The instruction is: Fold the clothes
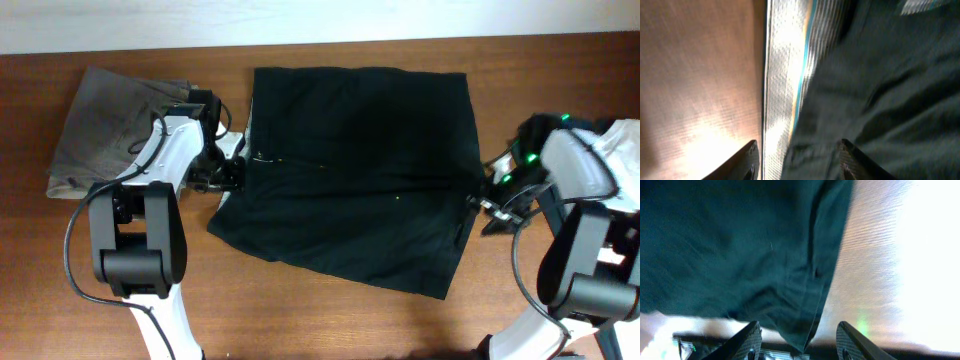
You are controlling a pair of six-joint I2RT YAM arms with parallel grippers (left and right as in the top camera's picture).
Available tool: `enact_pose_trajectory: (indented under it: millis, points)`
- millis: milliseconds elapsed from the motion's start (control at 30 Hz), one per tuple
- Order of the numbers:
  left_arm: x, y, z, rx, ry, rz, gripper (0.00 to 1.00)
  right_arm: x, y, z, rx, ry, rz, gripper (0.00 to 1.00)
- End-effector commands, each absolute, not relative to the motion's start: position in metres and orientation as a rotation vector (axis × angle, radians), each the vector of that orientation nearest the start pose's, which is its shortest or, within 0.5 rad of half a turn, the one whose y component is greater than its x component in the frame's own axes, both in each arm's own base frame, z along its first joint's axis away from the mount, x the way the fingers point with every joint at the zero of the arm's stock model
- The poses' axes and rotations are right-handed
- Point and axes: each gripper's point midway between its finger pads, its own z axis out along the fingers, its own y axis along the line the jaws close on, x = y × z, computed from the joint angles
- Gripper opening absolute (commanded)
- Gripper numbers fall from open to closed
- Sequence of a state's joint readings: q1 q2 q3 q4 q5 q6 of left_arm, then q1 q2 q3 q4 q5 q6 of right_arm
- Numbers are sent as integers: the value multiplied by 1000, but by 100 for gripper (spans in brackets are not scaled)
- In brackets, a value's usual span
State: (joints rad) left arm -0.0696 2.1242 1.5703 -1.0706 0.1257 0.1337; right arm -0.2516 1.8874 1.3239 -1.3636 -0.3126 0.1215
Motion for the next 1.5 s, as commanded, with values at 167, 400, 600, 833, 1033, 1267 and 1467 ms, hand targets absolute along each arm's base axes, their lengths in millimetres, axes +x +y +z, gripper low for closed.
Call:
enact_pose_trajectory:
  millis: [167,400,600,833,1033,1267,1467]
  points:
    - [433,-85,32,418,2896,-441,51,182,46,13,686,3537,768,44]
    - [437,-91,9,430,2904,-477,46,174,38,7,635,3555,650,5]
    - [450,-104,-3,455,2854,-527,0,174,25,19,593,3548,494,5]
    - [480,-50,33,308,2828,-351,0,170,17,17,763,3555,352,4]
    - [474,-38,29,296,2869,-262,46,172,15,14,776,3538,328,42]
    - [434,-20,57,231,3009,-272,56,227,-8,31,815,3245,745,45]
    - [385,-20,82,221,3148,-299,57,223,2,30,756,3257,805,58]
